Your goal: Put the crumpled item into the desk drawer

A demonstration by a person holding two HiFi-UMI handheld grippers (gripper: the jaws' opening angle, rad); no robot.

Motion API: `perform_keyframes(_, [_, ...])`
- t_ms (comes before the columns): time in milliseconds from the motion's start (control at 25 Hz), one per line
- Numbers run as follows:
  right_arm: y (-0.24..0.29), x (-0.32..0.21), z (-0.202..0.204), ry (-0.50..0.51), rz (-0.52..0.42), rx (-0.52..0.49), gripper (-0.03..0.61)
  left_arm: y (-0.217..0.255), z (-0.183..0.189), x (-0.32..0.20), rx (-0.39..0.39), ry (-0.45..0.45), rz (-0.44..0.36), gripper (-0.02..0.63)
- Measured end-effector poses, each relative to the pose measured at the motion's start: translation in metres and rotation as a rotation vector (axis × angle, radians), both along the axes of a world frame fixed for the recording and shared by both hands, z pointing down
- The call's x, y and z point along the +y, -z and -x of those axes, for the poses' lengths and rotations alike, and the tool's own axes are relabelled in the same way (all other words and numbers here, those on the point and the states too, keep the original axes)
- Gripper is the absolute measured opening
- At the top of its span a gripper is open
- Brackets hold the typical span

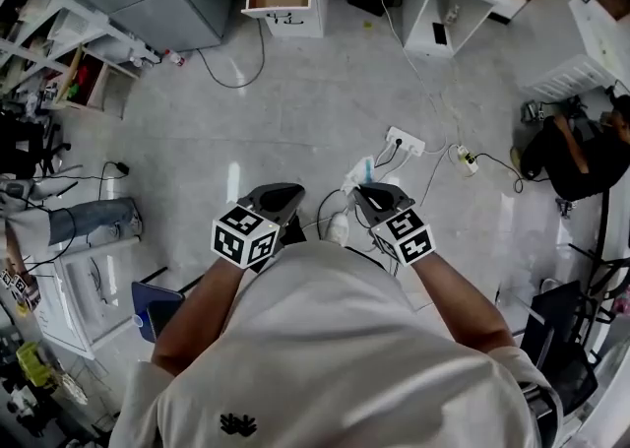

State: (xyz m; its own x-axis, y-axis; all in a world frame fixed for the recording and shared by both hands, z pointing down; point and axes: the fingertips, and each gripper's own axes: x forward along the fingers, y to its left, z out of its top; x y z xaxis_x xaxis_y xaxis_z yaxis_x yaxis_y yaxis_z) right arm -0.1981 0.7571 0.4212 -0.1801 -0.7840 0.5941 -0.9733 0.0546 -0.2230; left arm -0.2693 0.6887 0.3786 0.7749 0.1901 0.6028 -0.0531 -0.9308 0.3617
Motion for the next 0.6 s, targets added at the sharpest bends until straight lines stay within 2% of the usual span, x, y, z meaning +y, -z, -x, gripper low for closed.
perform_keyframes(280, [-0.011,-0.052,-0.024,0.002,0.021,-0.019,0.029,-0.010,-0.019,-0.054,0.006,0.016,0.016,0.031])
perform_keyframes(480, [-0.003,-0.129,-0.043,-0.012,0.051,0.003,0.029,-0.016,-0.041,-0.139,0.023,0.013,0.047,0.031])
perform_keyframes(600, [0.004,-0.185,-0.062,-0.009,0.068,0.020,0.029,-0.013,-0.068,-0.195,0.038,-0.012,0.052,0.031])
